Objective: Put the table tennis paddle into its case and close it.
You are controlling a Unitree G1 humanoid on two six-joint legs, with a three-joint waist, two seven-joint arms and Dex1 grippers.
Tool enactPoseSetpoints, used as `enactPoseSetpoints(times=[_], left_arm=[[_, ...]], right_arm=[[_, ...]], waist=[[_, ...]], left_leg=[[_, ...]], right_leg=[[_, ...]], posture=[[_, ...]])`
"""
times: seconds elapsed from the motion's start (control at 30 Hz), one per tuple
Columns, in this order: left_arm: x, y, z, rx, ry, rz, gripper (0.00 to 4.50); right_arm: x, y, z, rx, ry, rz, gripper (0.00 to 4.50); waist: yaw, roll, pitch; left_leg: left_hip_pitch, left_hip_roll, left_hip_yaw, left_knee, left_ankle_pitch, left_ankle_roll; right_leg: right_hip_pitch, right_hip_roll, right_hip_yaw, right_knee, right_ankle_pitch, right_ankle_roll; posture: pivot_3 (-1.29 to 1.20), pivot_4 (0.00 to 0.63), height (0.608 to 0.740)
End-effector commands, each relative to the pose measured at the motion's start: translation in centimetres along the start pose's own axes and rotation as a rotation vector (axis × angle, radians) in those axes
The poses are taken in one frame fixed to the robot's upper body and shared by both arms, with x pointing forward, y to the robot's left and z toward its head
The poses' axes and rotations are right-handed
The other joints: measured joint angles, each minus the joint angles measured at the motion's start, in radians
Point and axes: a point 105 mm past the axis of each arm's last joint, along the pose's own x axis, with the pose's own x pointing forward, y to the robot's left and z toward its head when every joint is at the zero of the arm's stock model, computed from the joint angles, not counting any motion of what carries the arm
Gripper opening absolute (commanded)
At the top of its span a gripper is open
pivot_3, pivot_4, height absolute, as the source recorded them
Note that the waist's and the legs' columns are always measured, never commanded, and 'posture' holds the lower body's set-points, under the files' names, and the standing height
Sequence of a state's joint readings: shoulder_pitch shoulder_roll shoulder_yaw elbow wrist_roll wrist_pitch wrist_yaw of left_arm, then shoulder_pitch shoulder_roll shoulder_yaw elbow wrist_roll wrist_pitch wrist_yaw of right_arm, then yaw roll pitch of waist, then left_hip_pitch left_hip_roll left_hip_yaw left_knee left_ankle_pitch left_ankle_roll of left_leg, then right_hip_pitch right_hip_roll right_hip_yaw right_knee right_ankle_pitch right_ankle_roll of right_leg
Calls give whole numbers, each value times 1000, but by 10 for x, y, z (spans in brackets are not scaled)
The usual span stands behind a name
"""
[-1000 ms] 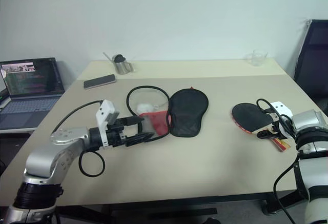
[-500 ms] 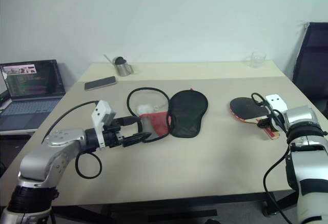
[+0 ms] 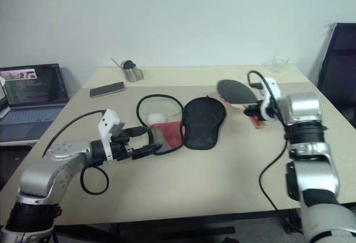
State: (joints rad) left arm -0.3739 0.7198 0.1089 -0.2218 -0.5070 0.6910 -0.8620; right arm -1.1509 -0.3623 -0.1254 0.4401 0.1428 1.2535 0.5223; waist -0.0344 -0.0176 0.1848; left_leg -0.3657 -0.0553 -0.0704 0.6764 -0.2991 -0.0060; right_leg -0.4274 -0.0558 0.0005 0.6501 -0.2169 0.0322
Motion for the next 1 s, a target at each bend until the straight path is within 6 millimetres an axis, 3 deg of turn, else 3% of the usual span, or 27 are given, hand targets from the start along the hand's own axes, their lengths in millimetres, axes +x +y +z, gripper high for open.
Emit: enactPoseSetpoints(times=[0.03, 0.13, 0.27, 0.4, 0.6, 0.7, 0.83, 1.0], left_arm=[[-2, -2, 11, 37, -32, 5, 4500], [-2, -4, 11, 36, -35, 2, 4500], [-3, -5, 10, 33, -35, 7, 4500], [-4, -7, 9, 29, -33, 10, 4500], [-7, -9, 5, 26, -20, 16, 4500], [-7, -9, 4, 25, -16, 17, 4500], [-4, -10, 4, 24, -14, 12, 4500], [-3, -11, 3, 26, -8, 7, 4500]], right_arm=[[7, 44, 14, -8, -79, 80, 1099], [23, 61, 3, 20, -67, 97, 1099], [37, 64, -5, 77, -66, 59, 1099], [38, 68, 0, 143, -94, 20, 1099], [28, 102, 5, 176, -114, 98, 1099], [29, 112, 10, 290, -158, 103, 1099], [34, 112, 18, 440, -231, 71, 1099], [42, 124, 25, 472, -271, 73, 1099]], waist=[[1, 0, 0], [6, 0, 0], [16, 0, 0], [9, 0, 0], [-12, 0, 0], [-14, 0, 0], [3, 0, 0], [-4, 0, 0]], left_leg=[[-1, 0, 0, 0, 0, 0], [-4, -1, -1, 0, 1, -3], [-17, -4, -5, 4, 2, -4], [-19, -3, -5, 2, 2, -4], [-19, -2, -3, 1, 2, -4], [-19, -1, -3, 1, 2, -4], [-19, -3, -3, 2, 2, -4], [-17, -3, -1, 2, 2, -4]], right_leg=[[-1, 0, 0, 0, 0, 0], [-3, 0, 0, 0, 0, 0], [-14, -3, -6, 0, 1, 0], [-16, -3, -7, -1, 1, 0], [-19, -2, -3, 0, 1, 0], [-19, -1, -3, 2, 1, 0], [-19, -2, -3, 4, 1, 0], [-20, -1, 0, 7, 1, 0]], posture=[[0, 150, 740], [0, 150, 740], [0, 150, 740], [0, 150, 740], [0, 150, 740], [0, 150, 740], [0, 150, 740], [0, 150, 740]])
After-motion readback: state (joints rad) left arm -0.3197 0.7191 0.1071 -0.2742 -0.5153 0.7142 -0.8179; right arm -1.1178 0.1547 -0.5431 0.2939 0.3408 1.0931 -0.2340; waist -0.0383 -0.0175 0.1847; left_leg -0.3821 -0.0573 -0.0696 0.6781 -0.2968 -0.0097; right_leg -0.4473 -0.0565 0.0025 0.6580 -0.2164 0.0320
